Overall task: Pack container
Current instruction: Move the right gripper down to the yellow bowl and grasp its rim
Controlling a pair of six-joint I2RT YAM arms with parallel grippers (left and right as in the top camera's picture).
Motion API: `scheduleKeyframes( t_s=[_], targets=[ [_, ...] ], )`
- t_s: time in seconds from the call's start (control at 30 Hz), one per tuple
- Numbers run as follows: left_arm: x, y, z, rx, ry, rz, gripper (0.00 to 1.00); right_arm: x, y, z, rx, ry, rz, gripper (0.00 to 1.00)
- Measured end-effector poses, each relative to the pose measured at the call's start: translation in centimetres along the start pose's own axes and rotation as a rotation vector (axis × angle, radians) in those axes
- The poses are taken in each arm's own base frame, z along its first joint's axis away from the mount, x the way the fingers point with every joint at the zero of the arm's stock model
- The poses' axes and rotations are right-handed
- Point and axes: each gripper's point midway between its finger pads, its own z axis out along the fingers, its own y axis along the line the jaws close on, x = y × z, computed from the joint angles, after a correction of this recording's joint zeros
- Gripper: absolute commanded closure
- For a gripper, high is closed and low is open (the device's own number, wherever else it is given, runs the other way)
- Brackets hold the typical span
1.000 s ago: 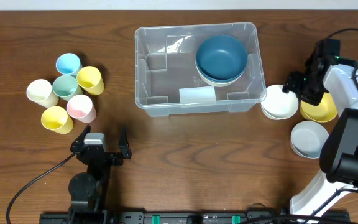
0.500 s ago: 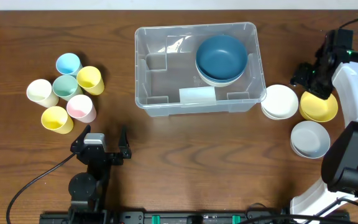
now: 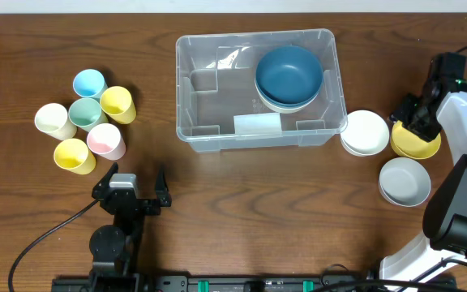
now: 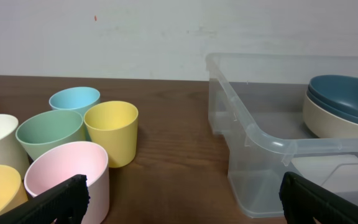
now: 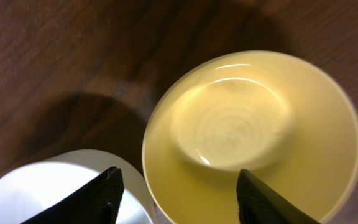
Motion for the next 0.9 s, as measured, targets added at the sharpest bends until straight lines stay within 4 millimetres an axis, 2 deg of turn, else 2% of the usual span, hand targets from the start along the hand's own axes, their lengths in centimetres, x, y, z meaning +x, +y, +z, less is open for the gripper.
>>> scheduleKeyframes(
  t_s=[0.3,0.47,0.7,0.9],
  targets=[
    [0.0,0.0,0.0,0.000,0.000,0.000,0.02,-0.3,0.2,1.5,-0.021,-0.050,0.002,0.53],
    [0.0,0.0,0.0,0.000,0.000,0.000,0.02,0.6,0.0,2.6,-0.023,-0.049,0.002,0.58],
    [0.0,0.0,0.0,0.000,0.000,0.000,0.02,1.0,0.0,3.4,-0.025,-0.043,0.001,0.75],
    [0.0,0.0,0.0,0.000,0.000,0.000,0.02,0.7,0.1,3.4,-0.030,-0.058,0.000,0.95]
  ],
)
